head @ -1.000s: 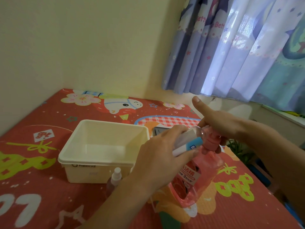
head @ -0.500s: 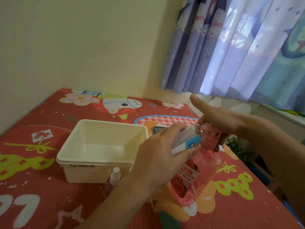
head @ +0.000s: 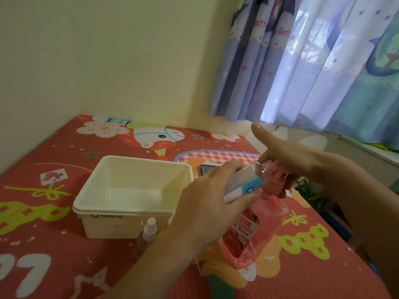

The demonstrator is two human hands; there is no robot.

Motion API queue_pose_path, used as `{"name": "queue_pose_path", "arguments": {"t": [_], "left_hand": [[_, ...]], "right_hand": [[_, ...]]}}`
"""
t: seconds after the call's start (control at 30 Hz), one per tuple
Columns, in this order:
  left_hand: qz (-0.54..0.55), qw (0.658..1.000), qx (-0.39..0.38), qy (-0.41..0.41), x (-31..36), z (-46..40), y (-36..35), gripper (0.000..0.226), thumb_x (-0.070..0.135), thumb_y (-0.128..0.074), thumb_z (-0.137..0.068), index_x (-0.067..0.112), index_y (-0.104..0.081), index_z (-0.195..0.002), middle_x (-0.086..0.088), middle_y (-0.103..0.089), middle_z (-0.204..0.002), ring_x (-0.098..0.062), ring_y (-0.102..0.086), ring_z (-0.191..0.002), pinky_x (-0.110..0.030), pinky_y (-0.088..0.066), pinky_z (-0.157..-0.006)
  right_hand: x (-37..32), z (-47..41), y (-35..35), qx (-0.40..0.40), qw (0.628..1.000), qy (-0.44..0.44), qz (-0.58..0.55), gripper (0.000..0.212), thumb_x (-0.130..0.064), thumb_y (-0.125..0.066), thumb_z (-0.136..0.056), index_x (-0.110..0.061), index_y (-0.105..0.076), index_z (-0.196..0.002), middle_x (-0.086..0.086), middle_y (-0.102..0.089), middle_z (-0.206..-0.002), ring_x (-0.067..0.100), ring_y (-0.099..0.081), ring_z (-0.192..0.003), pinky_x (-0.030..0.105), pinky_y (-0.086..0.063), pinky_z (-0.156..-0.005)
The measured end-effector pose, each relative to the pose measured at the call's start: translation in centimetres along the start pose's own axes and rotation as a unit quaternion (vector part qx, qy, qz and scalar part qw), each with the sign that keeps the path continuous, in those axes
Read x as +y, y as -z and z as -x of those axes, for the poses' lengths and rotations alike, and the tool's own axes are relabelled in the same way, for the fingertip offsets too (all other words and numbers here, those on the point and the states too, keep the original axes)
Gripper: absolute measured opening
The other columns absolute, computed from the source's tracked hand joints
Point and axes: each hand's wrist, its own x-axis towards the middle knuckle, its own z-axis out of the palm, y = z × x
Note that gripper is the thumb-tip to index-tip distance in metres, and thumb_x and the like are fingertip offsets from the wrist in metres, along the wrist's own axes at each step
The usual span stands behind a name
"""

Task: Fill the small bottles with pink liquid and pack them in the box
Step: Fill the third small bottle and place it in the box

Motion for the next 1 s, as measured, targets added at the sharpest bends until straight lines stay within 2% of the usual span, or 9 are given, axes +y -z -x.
{"name": "queue_pose_path", "arguments": {"t": [0.07,0.2,0.3,0.37,0.5,0.63,0.83,0.93,1.0], "left_hand": [[-0.012,1.000,0.004,-0.001,-0.1,0.0,0.0,0.044,0.063,-0.062,-0.086,0.044,-0.047,-0.122,0.025,-0.056,-0.099,0.000,-0.050,-0.081,-0.011,-0.036,-0.057],[-0.028,1.000,0.005,0.000,-0.3,0.1,0.0,0.045,0.065,-0.061,-0.086,0.043,-0.047,-0.123,0.022,-0.061,-0.105,-0.002,-0.049,-0.083,-0.011,-0.037,-0.060],[-0.017,1.000,0.003,0.001,-0.2,0.1,-0.1,0.045,0.063,-0.063,-0.086,0.044,-0.047,-0.123,0.022,-0.060,-0.104,-0.001,-0.049,-0.083,-0.009,-0.037,-0.060],[-0.016,1.000,0.007,-0.001,-0.1,0.1,-0.2,0.045,0.064,-0.061,-0.086,0.045,-0.045,-0.124,0.025,-0.057,-0.102,0.003,-0.051,-0.084,-0.008,-0.035,-0.058],[-0.024,1.000,0.015,0.000,-0.1,0.1,-0.2,0.046,0.066,-0.059,-0.085,0.046,-0.045,-0.124,0.027,-0.053,-0.098,0.002,-0.051,-0.083,-0.010,-0.039,-0.058],[-0.034,0.999,0.010,0.002,-0.3,0.1,-0.3,0.046,0.066,-0.060,-0.084,0.045,-0.045,-0.123,0.023,-0.059,-0.102,-0.001,-0.048,-0.080,-0.010,-0.035,-0.058],[-0.014,1.000,0.012,0.004,-0.1,0.2,-0.2,0.047,0.067,-0.059,-0.085,0.046,-0.044,-0.124,0.028,-0.050,-0.096,0.011,-0.051,-0.086,-0.007,-0.036,-0.056],[-0.027,0.999,0.017,0.003,0.0,0.2,-0.2,0.047,0.067,-0.059,-0.084,0.045,-0.045,-0.123,0.027,-0.051,-0.095,0.007,-0.052,-0.081,-0.008,-0.035,-0.055],[-0.037,0.999,0.014,0.005,-0.1,0.2,-0.2,0.048,0.066,-0.060,-0.084,0.046,-0.044,-0.124,0.024,-0.057,-0.101,-0.001,-0.049,-0.078,-0.008,-0.034,-0.056]], "right_hand": [[-0.1,-0.4,-0.7,0.026,0.999,0.015,0.022,0.106,-0.095,-0.011,-0.068,-0.010,-0.070,-0.091,-0.001,-0.063,-0.052,0.012,-0.056,-0.042,0.024,-0.044,-0.048],[0.0,-0.7,-1.8,0.066,0.996,0.044,0.036,0.100,-0.090,-0.011,-0.073,-0.015,-0.067,-0.110,-0.012,-0.058,-0.064,0.007,-0.052,-0.062,0.026,-0.037,-0.057],[-0.1,-0.4,-0.8,0.020,0.999,0.021,0.029,0.106,-0.094,-0.010,-0.067,-0.010,-0.068,-0.097,-0.012,-0.059,-0.043,0.010,-0.056,-0.043,0.023,-0.045,-0.047],[-0.2,-0.2,-0.2,-0.016,1.000,0.009,0.012,0.108,-0.098,-0.013,-0.061,-0.011,-0.071,-0.090,-0.005,-0.065,-0.048,0.015,-0.061,-0.041,0.024,-0.049,-0.043],[-0.1,-0.4,-0.6,0.008,1.000,0.020,0.019,0.102,-0.094,-0.012,-0.068,-0.011,-0.066,-0.090,-0.011,-0.055,-0.038,0.007,-0.055,-0.035,0.019,-0.044,-0.040],[0.2,-0.7,-1.8,0.067,0.996,0.061,0.018,0.082,-0.088,-0.011,-0.076,-0.023,-0.060,-0.087,-0.014,-0.059,-0.054,0.004,-0.054,-0.060,0.026,-0.040,-0.061],[-0.2,-0.3,0.0,-0.017,1.000,0.002,0.017,0.105,-0.096,-0.012,-0.066,-0.011,-0.068,-0.094,-0.001,-0.068,-0.054,0.020,-0.065,-0.046,0.025,-0.050,-0.043],[-0.3,-0.3,-0.5,0.001,1.000,0.013,0.019,0.097,-0.091,-0.011,-0.074,-0.011,-0.063,-0.090,-0.012,-0.059,-0.040,0.006,-0.058,-0.035,0.018,-0.044,-0.039],[-0.1,-0.5,-1.3,0.032,0.999,0.037,0.020,0.091,-0.086,-0.012,-0.080,-0.015,-0.063,-0.103,-0.015,-0.052,-0.038,0.001,-0.052,-0.038,0.020,-0.037,-0.046]]}}
